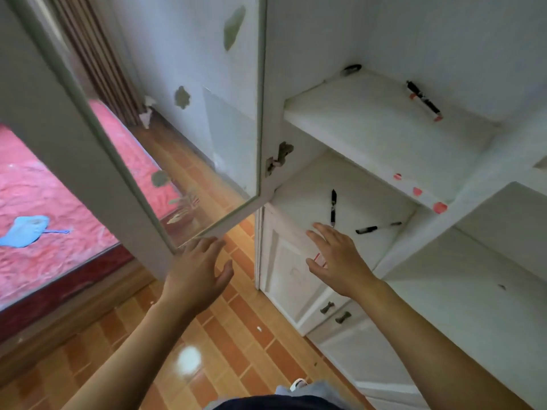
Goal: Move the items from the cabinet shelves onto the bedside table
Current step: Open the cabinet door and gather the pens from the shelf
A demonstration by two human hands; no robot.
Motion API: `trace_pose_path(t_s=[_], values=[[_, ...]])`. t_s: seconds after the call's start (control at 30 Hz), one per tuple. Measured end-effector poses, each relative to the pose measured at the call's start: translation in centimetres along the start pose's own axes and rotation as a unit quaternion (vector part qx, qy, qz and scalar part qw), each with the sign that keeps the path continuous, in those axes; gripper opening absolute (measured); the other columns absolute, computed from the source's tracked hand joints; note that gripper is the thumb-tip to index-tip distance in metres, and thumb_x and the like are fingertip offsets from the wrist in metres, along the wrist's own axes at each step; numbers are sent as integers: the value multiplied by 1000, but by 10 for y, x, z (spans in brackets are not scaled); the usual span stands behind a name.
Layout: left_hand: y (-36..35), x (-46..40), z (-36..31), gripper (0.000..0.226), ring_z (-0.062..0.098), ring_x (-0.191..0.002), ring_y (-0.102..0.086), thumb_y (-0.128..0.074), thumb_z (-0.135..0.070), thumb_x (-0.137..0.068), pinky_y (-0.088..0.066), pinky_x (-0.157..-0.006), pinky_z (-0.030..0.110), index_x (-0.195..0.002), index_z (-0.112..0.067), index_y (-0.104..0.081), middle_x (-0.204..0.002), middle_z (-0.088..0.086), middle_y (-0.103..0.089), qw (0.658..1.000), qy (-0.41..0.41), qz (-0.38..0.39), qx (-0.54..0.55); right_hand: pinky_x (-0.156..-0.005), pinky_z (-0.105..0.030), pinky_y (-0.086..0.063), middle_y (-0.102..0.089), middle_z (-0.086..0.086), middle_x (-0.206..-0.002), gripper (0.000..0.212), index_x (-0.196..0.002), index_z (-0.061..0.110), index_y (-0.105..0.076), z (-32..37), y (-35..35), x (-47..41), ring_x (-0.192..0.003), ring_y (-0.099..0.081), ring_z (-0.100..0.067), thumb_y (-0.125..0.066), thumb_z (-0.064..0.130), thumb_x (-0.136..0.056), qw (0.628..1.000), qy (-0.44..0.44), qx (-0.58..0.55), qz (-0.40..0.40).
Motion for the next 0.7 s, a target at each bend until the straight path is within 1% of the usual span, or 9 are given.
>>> trace_pose_path(t_s=[0.13, 0.23, 0.3, 0.37, 0.5, 0.7], values=[[-18, -27, -34, 60, 26, -129, -55, -43, -56, -94, -46, -106, 48, -136, -19, -63, -137, 3, -65, 999, -33, -7, -3, -128, -44, -18, -16, 3, -172, 67, -163, 25, -28, -29, -2, 0, -158, -14, -18, -46, 52, -104, 1000, 2, -11, 3], [-33, -44, -60, 56, 25, -133, -53, -46, -53, -97, -42, -110, 46, -140, -20, -60, -141, 2, -62, 998, -54, -3, -14, -128, -43, -17, -14, 2, -173, 67, -163, 24, -27, -49, -4, -6, -158, -12, -18, -45, 51, -105, 1000, -16, -11, 0], [-46, -57, -76, 55, 24, -136, -51, -47, -53, -98, -39, -113, 45, -142, -22, -58, -144, 1, -60, 997, -70, 8, -20, -128, -45, -17, -13, 0, -173, 69, -164, 23, -24, -60, -7, -10, -159, -12, -20, -44, 51, -105, 999, -39, -10, 2], [-58, -71, -89, 56, 24, -138, -49, -45, -55, -99, -38, -116, 47, -144, -23, -56, -146, 1, -58, 996, -82, 21, -16, -128, -48, -18, -15, -2, -173, 69, -164, 22, -24, -68, -9, -12, -159, -13, -22, -43, 51, -104, 998, -57, -8, 0], [-78, -105, -112, 57, 26, -143, -44, -44, -55, -100, -34, -119, 49, -148, -25, -50, -153, 1, -52, 992, -120, 42, -3, -128, -48, -19, -15, -5, -173, 68, -164, 21, -23, -80, -14, -18, -159, -14, -25, -43, 48, -105, 994, -106, 6, -7], [-114, -158, -125, 61, 29, -151, -32, -48, -55, -100, -24, -124, 50, -153, -26, -42, -162, 4, -41, 979, -181, 95, 0, -126, -53, -22, -15, -8, -173, 65, -161, 19, -27, -92, -20, -27, -159, -15, -32, -45, 47, -105, 979, -202, 12, -11]])
Point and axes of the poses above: each hand's wrist, its own x-axis away from the middle knuckle, its own y-axis out of the back of the hand, z = x × y, the point moved 5 cm from there along -x, towards the middle knuckle
